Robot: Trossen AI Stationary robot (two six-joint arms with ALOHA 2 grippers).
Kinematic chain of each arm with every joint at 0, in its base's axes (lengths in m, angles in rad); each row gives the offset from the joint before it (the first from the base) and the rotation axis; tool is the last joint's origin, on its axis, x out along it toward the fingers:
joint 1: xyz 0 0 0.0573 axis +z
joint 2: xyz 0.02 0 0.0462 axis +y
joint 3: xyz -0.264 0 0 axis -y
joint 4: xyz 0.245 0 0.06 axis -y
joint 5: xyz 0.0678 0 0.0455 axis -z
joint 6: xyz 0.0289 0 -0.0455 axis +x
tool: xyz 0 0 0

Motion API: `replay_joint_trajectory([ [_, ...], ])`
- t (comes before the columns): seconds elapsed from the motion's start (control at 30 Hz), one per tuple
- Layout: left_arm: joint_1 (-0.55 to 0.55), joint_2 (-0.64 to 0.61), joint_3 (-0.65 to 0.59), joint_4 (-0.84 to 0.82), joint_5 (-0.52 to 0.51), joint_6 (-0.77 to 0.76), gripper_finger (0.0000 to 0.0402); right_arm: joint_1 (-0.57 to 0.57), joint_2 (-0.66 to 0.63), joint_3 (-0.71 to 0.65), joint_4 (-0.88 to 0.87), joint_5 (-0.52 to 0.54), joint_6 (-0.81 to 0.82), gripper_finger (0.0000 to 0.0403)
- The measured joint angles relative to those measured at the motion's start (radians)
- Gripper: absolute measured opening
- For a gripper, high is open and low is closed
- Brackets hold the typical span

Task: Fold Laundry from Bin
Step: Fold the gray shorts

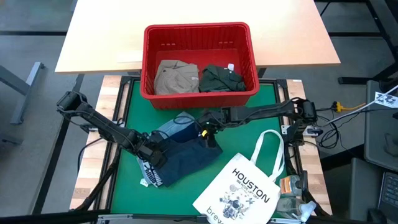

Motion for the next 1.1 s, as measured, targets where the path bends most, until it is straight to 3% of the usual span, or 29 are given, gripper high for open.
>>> replay_joint_trajectory([
  [0.47,0.0,-0.001,0.0,0.013,0.001,-0.002,0.0151,0.0,0.116,-0.003,-0.098,-0.002,0.003,0.0177],
  [0.87,-0.006,-0.001,0.0,0.023,0.026,-0.001,0.0149,0.0,0.119,-0.002,-0.107,-0.003,0.003,0.0177],
  [1.0,-0.006,-0.001,0.0,0.023,0.049,-0.001,0.0127,0.001,0.119,-0.002,-0.107,-0.003,0.003,0.0167],
  [1.1,-0.006,-0.001,0.0,0.023,0.052,-0.001,0.0099,0.001,0.119,-0.002,-0.108,-0.009,0.003,0.0138],
])
